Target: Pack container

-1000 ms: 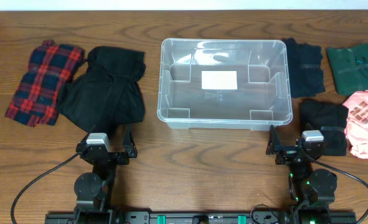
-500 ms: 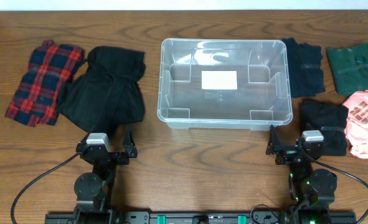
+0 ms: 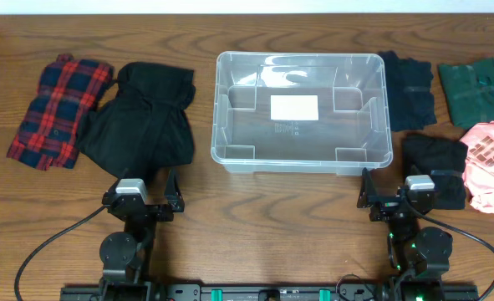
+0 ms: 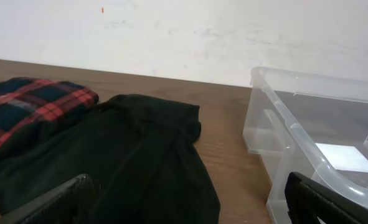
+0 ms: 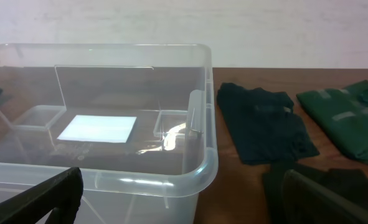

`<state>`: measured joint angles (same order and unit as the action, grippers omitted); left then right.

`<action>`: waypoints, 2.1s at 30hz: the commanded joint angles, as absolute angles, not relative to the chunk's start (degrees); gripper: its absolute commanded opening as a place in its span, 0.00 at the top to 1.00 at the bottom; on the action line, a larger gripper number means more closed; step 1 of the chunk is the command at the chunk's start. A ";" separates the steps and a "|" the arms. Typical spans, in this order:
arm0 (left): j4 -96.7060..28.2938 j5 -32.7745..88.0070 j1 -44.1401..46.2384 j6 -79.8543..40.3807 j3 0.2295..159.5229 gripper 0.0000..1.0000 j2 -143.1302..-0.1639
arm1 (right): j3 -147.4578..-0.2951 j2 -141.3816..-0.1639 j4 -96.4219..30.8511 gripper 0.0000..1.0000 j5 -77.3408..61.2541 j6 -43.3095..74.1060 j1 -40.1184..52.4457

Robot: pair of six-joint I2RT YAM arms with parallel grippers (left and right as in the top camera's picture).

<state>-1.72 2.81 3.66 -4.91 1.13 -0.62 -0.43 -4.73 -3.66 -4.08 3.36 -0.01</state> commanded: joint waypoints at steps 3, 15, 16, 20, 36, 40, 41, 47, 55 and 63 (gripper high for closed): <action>-3.86 1.89 3.95 -5.02 0.23 0.02 -0.21 | -0.30 -4.40 -3.90 0.01 -3.88 2.70 -0.47; -3.86 1.91 3.95 -5.02 0.23 0.02 -0.21 | -0.30 -4.40 -3.90 0.01 -3.88 2.70 -0.47; -3.86 1.91 3.95 -5.02 0.23 0.02 -0.21 | -0.30 -4.40 -3.90 0.01 -3.84 2.63 -0.47; -3.86 1.91 3.95 -5.02 0.23 0.02 -0.21 | -0.30 -4.40 -3.38 0.01 2.70 -0.95 -0.47; -3.86 1.91 3.95 -5.02 0.23 0.02 -0.21 | -13.06 -8.69 18.11 0.01 -0.23 -0.03 -0.47; -3.86 1.91 3.95 -5.02 0.23 0.02 -0.21 | -23.24 -19.31 16.53 0.01 3.01 -1.83 -0.47; -3.86 1.91 3.95 -5.02 0.23 0.02 -0.21 | -25.28 -21.71 16.19 0.01 3.77 -1.83 -0.47; -3.86 1.91 3.95 -5.02 0.23 0.02 -0.21 | -44.05 -42.37 7.03 0.01 5.08 -6.33 -1.78; -3.86 1.91 3.95 -5.02 0.23 0.02 -0.21 | -69.67 -67.13 -13.37 0.01 -18.57 -7.81 -15.53; -3.86 1.91 3.95 -5.02 0.23 0.02 -0.21 | -82.21 -84.95 -25.61 0.01 -31.20 -7.84 -29.80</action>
<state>-1.80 2.79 3.66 -4.91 1.19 -0.58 -79.90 -81.06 -23.38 -25.17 -7.14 -26.63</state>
